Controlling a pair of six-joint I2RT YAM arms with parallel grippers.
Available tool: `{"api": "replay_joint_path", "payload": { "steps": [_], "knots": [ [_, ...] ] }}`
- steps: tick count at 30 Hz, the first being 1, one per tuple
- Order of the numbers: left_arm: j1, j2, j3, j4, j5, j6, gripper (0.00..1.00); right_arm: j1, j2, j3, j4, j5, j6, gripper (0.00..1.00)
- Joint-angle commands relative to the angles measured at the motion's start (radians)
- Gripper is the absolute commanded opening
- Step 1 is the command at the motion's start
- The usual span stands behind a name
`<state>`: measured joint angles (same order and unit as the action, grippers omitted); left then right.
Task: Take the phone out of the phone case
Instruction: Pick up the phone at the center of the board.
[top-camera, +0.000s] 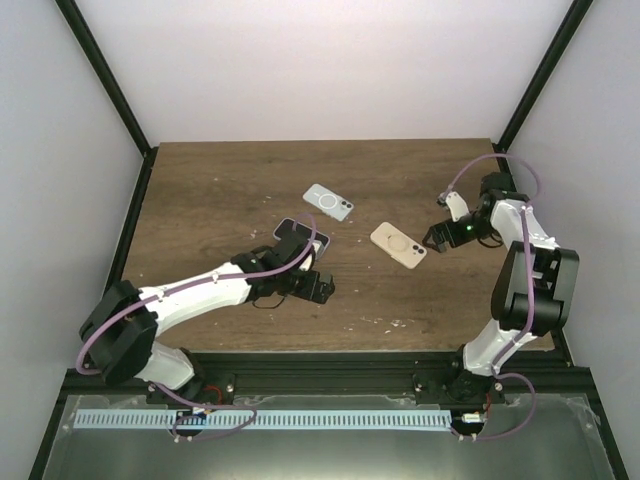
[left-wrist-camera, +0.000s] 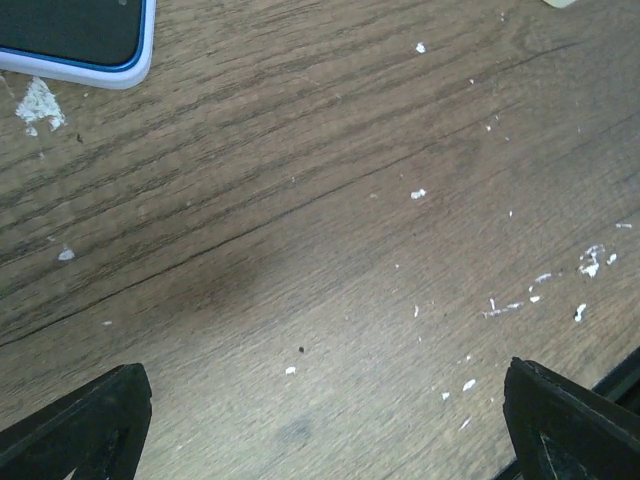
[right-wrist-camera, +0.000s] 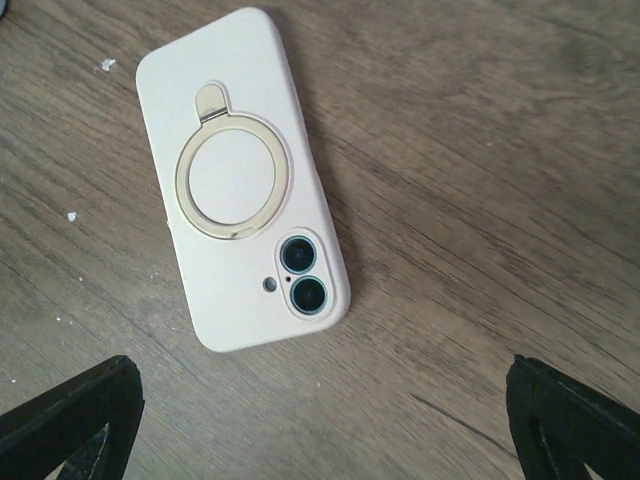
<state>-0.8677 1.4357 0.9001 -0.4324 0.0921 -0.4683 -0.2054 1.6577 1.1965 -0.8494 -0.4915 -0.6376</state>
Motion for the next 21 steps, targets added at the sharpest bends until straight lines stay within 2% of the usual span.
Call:
{"api": "replay_joint_path", "payload": {
  "steps": [1, 5, 11, 17, 21],
  "knots": [
    [0.000, 0.035, -0.007, 0.116, 0.011, -0.087, 0.97, 0.057, 0.060, 0.041, 0.026, 0.025, 0.004, 1.00],
    [0.001, 0.070, -0.005, 0.155, 0.005, -0.120, 0.96, 0.109, 0.129, 0.065, 0.074, 0.086, 0.046, 1.00],
    [0.001, 0.097, -0.002, 0.193, 0.001, -0.150, 0.95, 0.152, 0.172, 0.037, 0.108, 0.083, 0.079, 0.99],
    [0.001, 0.086, -0.013, 0.188, -0.029, -0.149, 0.95, 0.236, 0.118, -0.107, 0.102, 0.050, 0.089, 0.96],
    [0.003, 0.047, -0.013, 0.140, -0.092, -0.141, 0.95, 0.348, 0.042, -0.203, 0.060, -0.015, 0.104, 0.93]
  ]
}}
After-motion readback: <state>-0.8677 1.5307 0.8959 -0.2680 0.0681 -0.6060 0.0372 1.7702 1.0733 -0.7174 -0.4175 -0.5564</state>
